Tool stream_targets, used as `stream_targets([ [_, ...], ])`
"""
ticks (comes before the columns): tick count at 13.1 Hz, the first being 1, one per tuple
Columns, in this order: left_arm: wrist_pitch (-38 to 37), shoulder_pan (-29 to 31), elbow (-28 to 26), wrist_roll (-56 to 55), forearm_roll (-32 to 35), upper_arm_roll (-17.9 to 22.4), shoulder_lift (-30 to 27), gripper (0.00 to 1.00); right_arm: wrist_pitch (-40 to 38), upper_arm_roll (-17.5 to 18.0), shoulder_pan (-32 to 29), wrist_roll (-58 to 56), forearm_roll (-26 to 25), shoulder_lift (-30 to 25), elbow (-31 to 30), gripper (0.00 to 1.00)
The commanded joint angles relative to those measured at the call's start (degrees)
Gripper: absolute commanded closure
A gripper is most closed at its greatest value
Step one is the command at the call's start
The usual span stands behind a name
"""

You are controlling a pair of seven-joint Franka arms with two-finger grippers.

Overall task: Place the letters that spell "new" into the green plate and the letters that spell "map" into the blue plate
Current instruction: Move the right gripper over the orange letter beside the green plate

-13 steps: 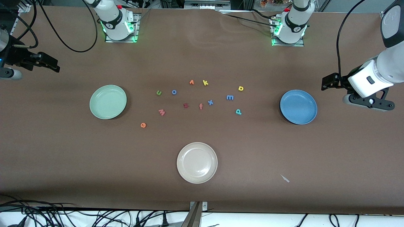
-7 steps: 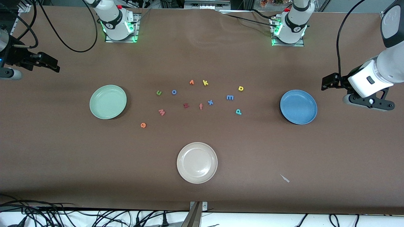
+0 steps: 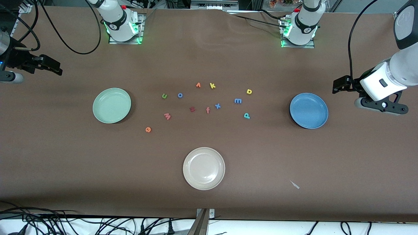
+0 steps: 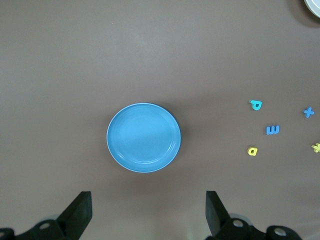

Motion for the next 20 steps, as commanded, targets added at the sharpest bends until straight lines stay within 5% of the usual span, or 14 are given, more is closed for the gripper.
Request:
stream_targets([
  [1, -0.2, -0.2, 1.1, 0.8, -0.1, 0.1, 0.5, 0.00, -0.3, 0.3, 0.2, 0.2, 0.6, 0.5, 0.4, 0.00],
  [11, -0.1, -0.2, 1.1, 0.8, -0.2, 0.1, 0.6, 0.00, 1.4, 0.4, 4.2, -0.2, 0.6, 8.6, 6.6, 0.00],
  [20, -0.1, -0.2, 1.2, 0.6, -0.3, 0.0, 0.7, 0.00, 24.3, 0.3, 15.2, 12.7, -0.1, 21.2, 4.3, 0.01],
])
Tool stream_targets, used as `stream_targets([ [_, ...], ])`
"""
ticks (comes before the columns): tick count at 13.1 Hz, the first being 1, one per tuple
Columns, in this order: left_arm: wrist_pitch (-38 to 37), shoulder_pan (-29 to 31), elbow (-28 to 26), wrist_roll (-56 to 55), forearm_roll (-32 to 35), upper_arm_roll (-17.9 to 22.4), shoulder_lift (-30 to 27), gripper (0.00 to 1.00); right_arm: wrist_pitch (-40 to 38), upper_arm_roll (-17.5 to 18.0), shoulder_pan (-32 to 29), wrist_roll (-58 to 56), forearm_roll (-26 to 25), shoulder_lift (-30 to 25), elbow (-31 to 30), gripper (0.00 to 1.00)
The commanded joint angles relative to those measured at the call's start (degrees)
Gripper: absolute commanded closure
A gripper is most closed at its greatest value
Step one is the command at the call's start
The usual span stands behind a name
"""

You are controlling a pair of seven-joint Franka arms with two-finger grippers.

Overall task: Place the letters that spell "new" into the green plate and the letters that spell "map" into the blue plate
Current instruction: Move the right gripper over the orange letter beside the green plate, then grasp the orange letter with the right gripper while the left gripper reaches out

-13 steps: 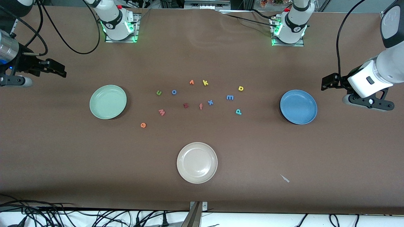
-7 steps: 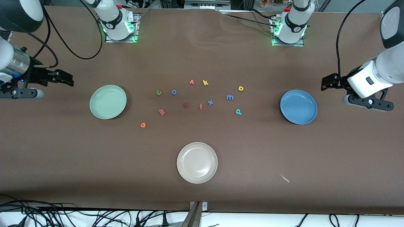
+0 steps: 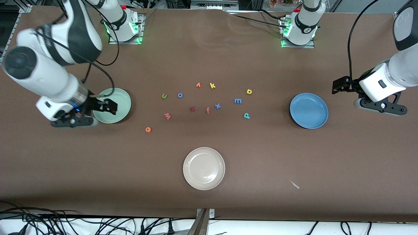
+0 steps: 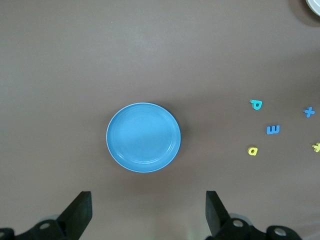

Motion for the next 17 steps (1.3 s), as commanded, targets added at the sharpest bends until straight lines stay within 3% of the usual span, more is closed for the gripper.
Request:
stream_targets([
  [1, -0.1, -0.5, 1.2, 0.6, -0.2, 0.0, 0.5, 0.00, 6.6, -0.4, 2.0, 5.1, -0.2, 2.5, -2.1, 0.01],
  [6, -0.2, -0.6, 1.4, 0.9, 0.1, -0.1, 0.4, 0.00, 22.4, -0.4, 6.0, 10.9, -0.3, 4.3, -15.7, 0.00],
  [9, -0.2, -0.6, 2.3, 1.0, -0.1, 0.1, 0.5, 0.00, 34.8, -0.5, 6.1, 11.0, -0.3, 8.8, -20.6, 0.01],
  [13, -0.2, -0.6, 2.3, 0.3, -0.2, -0.1, 0.5, 0.00, 44.4, -0.9, 6.1, 13.0, -0.2, 15.1, -21.3, 0.01],
  [16, -0.2, -0.7, 2.3, 0.3, 0.0, -0.6, 0.5, 0.00, 44.5, -0.9, 6.2, 17.1, -0.3, 15.6, -21.5, 0.01],
  [17, -0.2, -0.8, 2.3, 0.5, 0.6, -0.7, 0.5, 0.00, 44.6, -0.9, 6.3, 17.5, -0.2, 15.8, -21.9, 0.08],
])
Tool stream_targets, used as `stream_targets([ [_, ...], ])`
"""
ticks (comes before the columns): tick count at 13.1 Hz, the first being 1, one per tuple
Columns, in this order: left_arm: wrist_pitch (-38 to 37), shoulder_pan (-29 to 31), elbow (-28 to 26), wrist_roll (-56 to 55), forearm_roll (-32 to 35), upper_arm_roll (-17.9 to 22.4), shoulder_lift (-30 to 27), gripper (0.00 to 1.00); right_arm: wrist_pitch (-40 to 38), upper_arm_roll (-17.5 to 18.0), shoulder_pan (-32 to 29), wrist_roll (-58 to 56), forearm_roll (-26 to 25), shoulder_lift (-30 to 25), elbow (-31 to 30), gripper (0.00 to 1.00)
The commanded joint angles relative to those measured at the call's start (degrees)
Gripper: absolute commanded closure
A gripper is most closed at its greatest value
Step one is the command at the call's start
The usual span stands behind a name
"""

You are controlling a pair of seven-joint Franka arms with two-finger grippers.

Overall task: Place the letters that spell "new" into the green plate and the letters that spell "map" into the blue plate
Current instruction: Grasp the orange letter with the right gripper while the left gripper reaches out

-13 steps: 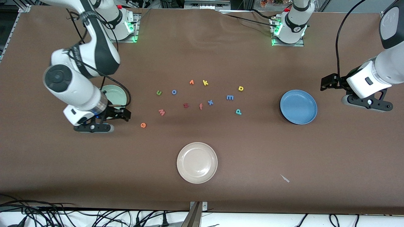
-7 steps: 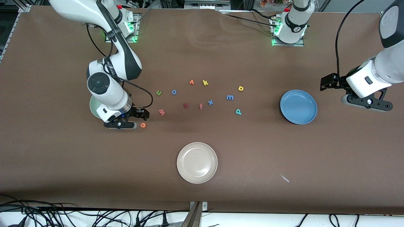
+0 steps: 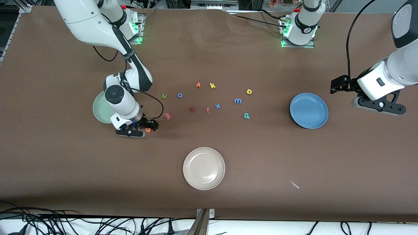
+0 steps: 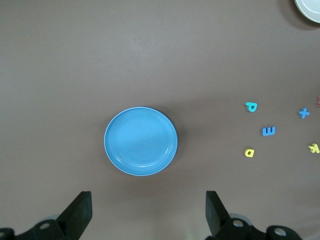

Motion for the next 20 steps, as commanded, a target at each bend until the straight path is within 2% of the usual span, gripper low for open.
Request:
stream_targets([
  [1, -0.5, -0.8, 1.3, 0.3, 1.0, 0.1, 3.1, 0.00, 0.9, -0.1, 0.4, 2.1, -0.1, 0.4, -0.4, 0.16],
  [3, -1.0, -0.5, 1.3, 0.4, 0.3, 0.3, 5.3, 0.00, 1.5, -0.1, 0.4, 2.0, -0.1, 0.4, 0.0, 0.46],
  [4, -1.0, -0.8, 1.3, 0.3, 0.1, 0.2, 5.3, 0.00, 1.5, -0.1, 0.3, 2.0, -0.1, 0.5, 0.0, 0.54],
  [7, -1.0, -3.4, 0.8, -2.7, 0.1, 0.0, 7.4, 0.00, 1.4, -0.1, 0.3, 1.6, -0.2, 0.5, 0.0, 0.94],
  [8, -0.9, -4.5, 0.6, -4.6, -0.3, 0.0, 8.3, 0.00, 1.5, -0.1, 0.3, 1.5, -0.2, 0.5, 0.1, 1.00],
  [10, 0.1, -5.2, 0.4, -10.1, -6.2, 0.0, 10.3, 0.00, 1.3, -0.2, 0.0, 1.0, -0.2, 0.1, 0.4, 1.00],
  [13, 8.8, -9.1, -2.6, -21.5, -7.9, 0.0, 13.2, 0.00, -2.0, -0.7, -0.1, 0.0, -0.6, -2.6, 0.4, 1.00],
  [15, 15.3, -10.9, -2.9, -34.9, -7.9, 0.0, 15.9, 0.00, -8.1, -1.8, -0.1, -3.7, -0.6, -6.0, 0.3, 1.00],
  [18, 21.9, -14.3, -2.9, -47.0, -7.9, 0.0, 20.5, 0.00, -20.9, -5.2, -0.2, -12.3, -0.6, -13.2, -1.3, 1.00],
  [20, 25.5, -16.0, -3.0, -54.8, -7.9, -0.1, 23.6, 0.00, -22.2, -7.7, -0.2, -17.2, -0.6, -18.9, -6.9, 1.00],
])
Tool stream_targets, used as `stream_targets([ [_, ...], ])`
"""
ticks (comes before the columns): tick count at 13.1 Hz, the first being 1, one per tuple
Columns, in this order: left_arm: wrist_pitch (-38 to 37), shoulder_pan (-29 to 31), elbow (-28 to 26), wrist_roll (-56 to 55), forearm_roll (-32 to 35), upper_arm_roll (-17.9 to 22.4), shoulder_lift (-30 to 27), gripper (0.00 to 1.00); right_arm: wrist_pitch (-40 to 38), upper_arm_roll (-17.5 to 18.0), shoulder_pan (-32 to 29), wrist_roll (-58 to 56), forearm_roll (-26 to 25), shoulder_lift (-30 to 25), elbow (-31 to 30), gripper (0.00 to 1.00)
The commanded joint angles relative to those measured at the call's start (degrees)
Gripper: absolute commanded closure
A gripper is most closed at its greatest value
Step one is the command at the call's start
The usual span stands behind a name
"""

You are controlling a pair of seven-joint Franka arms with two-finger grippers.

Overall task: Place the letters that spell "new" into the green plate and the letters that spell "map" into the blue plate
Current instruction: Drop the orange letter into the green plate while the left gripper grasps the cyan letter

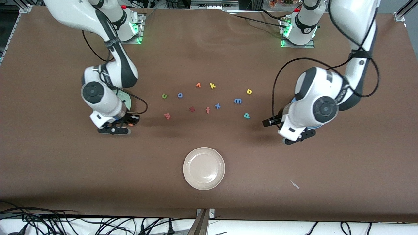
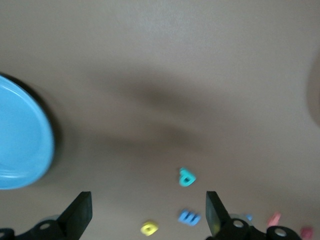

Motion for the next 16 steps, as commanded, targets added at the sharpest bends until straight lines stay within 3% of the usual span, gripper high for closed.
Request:
stream_targets([
  [1, 4.6, -2.1, 0.4, -9.5, -1.5, 0.5, 3.9, 0.00, -0.9, -2.9, 0.0, -5.9, -0.4, -9.5, -10.5, 1.00],
  [3, 7.5, -3.5, -2.3, -13.3, -1.6, 0.4, 4.4, 0.00, -0.9, -3.9, 0.0, -6.4, -0.4, -13.5, -16.4, 1.00],
  [7, 20.1, -5.3, -10.9, -17.7, -1.8, 0.2, 3.7, 0.00, 0.8, -6.7, 0.0, -6.3, -0.4, -12.6, -21.8, 1.00],
  [10, 24.4, -6.7, -14.0, -20.8, -1.8, -0.4, 4.0, 0.04, 8.5, -7.1, 0.0, -6.3, -0.4, -11.0, -26.2, 1.00],
  [12, 25.7, -8.2, -15.2, -21.0, -1.7, -0.4, 5.0, 0.13, 14.5, -7.2, 0.0, -6.3, -0.4, -10.0, -29.3, 0.99],
  [14, 26.1, -8.4, -16.4, -21.4, -1.8, -0.4, 5.1, 0.24, 15.3, -7.1, 0.0, -6.4, -0.4, -9.7, -29.3, 0.83],
  [15, 26.2, -8.4, -16.4, -21.4, -1.8, -0.5, 5.2, 0.27, 15.3, -7.2, 0.0, -6.3, -0.4, -9.7, -29.2, 0.28],
  [16, 26.2, -8.4, -16.4, -21.4, -1.8, -0.5, 5.5, 0.33, 15.1, -7.1, 0.0, -6.4, -0.4, -9.8, -29.1, 0.00],
])
